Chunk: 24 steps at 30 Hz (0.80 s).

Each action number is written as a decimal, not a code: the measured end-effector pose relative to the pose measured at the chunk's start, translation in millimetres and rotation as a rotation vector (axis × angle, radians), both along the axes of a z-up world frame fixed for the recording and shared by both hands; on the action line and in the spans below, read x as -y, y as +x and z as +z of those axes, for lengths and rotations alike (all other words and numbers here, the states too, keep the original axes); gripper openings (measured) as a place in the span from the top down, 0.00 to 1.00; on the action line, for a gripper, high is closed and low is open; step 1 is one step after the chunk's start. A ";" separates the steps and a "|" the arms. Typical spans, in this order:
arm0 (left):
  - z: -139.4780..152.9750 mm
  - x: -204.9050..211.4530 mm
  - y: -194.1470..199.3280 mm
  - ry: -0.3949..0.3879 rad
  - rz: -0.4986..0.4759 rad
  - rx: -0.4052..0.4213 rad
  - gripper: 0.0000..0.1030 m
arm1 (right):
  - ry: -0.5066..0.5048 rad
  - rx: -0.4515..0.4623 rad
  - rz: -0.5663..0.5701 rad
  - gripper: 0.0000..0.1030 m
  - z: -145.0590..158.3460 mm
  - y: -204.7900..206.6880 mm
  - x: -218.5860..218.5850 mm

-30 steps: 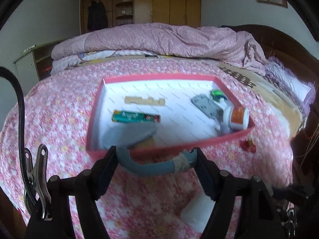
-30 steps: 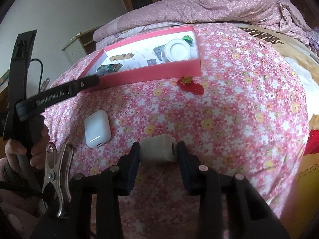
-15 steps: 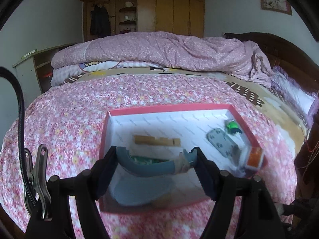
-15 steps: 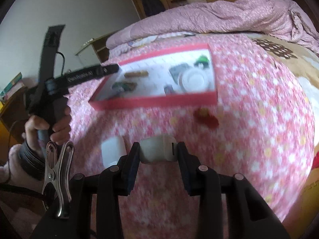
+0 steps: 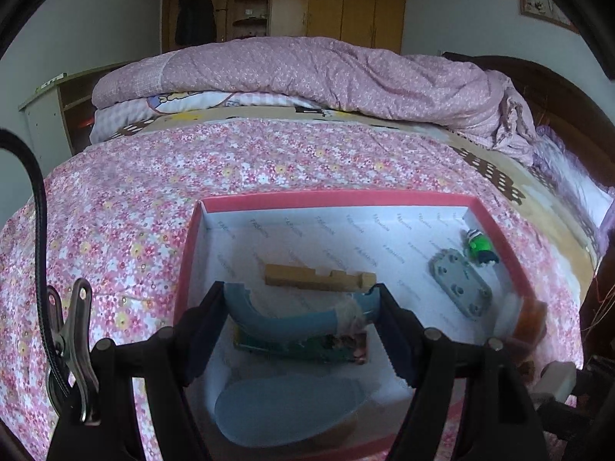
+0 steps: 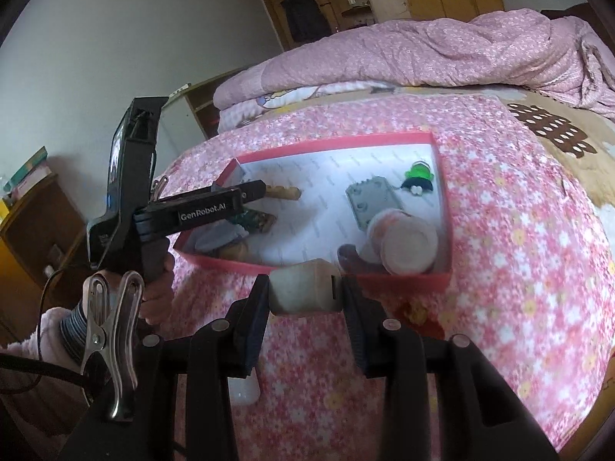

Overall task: Organize rigid objects
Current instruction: 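Carry the blue tube into the box with the left tool while the right tool carries the white plug in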

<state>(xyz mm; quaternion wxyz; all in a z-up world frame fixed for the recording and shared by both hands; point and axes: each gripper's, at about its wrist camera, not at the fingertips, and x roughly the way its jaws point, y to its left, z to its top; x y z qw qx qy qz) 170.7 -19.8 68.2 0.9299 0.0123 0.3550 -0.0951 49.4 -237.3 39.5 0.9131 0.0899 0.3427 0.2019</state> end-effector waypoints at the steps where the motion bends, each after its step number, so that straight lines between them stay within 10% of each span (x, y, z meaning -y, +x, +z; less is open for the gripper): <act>1: -1.6 0.8 0.6 0.004 -0.002 -0.007 0.25 | 0.003 -0.002 -0.001 0.63 -0.5 2.8 -1.3; 24: -17.6 0.8 2.6 -0.002 0.000 -0.058 0.21 | 0.015 -0.035 -0.061 0.63 -13.2 63.0 -18.0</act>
